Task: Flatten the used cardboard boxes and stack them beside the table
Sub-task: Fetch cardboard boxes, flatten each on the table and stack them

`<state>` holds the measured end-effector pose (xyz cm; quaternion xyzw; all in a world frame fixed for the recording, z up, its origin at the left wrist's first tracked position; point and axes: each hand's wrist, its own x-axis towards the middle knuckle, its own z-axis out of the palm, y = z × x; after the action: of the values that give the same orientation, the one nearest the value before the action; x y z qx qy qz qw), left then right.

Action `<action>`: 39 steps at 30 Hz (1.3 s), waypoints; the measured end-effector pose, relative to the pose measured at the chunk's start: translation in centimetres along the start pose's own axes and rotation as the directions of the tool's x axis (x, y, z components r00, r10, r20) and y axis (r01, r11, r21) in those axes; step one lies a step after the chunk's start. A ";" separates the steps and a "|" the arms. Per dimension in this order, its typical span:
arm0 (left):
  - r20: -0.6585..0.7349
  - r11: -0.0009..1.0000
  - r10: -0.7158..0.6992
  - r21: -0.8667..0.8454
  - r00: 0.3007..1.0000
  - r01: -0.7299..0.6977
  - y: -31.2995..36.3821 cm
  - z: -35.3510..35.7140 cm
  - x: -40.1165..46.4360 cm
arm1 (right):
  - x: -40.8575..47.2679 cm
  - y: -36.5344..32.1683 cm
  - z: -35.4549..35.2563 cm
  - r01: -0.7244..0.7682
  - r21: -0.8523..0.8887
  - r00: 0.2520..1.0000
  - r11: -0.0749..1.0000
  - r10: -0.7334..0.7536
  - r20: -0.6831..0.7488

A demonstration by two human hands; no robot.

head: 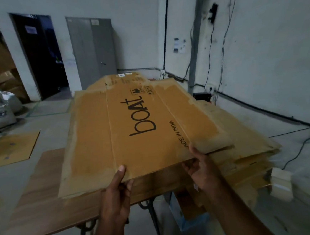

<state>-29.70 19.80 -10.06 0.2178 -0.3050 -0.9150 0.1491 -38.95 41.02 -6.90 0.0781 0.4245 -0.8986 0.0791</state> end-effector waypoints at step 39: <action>-0.444 0.984 0.121 0.175 0.888 -0.046 -43.9 28.3 12.9 | 33.4 -27.8 -45.1 -0.210 -0.170 0.953 0.963 0.163 -0.255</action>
<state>-60.78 62.31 -20.97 0.4227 -0.3430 -0.8045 0.2374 -73.98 90.89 -21.30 0.2172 0.5074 -0.8252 0.1198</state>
